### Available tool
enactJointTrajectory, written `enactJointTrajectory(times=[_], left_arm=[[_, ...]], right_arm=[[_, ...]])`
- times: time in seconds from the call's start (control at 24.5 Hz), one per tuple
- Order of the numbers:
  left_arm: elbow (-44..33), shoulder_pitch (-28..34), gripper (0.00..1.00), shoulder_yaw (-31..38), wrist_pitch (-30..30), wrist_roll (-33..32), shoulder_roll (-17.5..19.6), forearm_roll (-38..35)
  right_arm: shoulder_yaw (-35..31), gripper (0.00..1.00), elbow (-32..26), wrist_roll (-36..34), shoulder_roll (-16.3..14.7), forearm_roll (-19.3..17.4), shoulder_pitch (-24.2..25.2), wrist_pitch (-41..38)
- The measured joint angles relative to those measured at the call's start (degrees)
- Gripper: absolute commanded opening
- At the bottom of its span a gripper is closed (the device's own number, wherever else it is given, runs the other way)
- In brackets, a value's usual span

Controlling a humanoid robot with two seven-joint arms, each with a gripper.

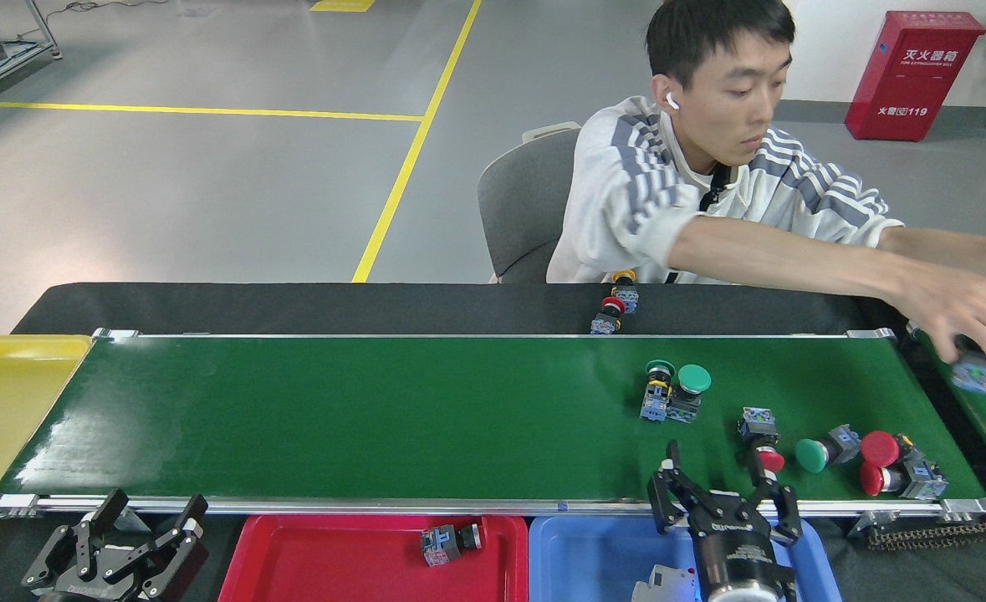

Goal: Pick switch part from conveyor to tray
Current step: 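Grasp another white switch block with the right gripper and place it in the blue tray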

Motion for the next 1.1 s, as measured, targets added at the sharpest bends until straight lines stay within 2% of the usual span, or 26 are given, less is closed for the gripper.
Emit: enactJointTrajectory(times=[0.2,0.53,0.82,0.86,0.9,0.94,0.98,1.02,1.1], left_arm=[[0.0,-0.04,1.0,-0.25,0.15,0.0,0.0,-0.13],[0.0,-0.26,1.0,-0.59,0.18,0.03,0.0,-0.13],[0.0,-0.49,1.0,-1.82,0.19,0.14,-0.02,-0.2],[0.0,-0.5,1.0,-2.02,0.19,0.14,-0.02,-0.2],[0.0,-0.5,1.0,-2.14,0.21,0.14,-0.02,-0.21],[0.0,-0.5,1.0,-2.21,0.22,0.15,-0.03,-0.21],[0.0,-0.5,1.0,-2.25,0.22,0.15,-0.05,-0.21],[0.0,-0.5,1.0,-2.25,0.24,0.16,-0.16,-0.21],[0.0,-0.5,1.0,-2.27,0.25,0.16,-0.22,-0.21]], right_arm=[[3.62,0.98,7.86,0.06,1.05,0.02,-5.48,3.63],[3.95,0.98,14.3,0.06,2.07,-0.1,-11.14,4.73],[4.86,0.97,26.35,0.23,5.76,-0.24,-20.14,4.78],[5.38,0.87,27.74,0.23,5.87,-0.26,-21.1,4.8],[6.29,0.7,28.75,0.23,5.87,-0.31,-21.78,4.81],[7.41,0.47,29.47,0.23,5.87,-0.38,-22.22,4.83],[8.62,0.33,29.89,0.23,5.86,-0.38,-22.41,5.03],[9.39,0.21,30.2,0.18,5.83,-0.38,-22.47,5.03],[10.88,0.1,30.55,0.07,5.16,-0.52,-22.48,4.35]])
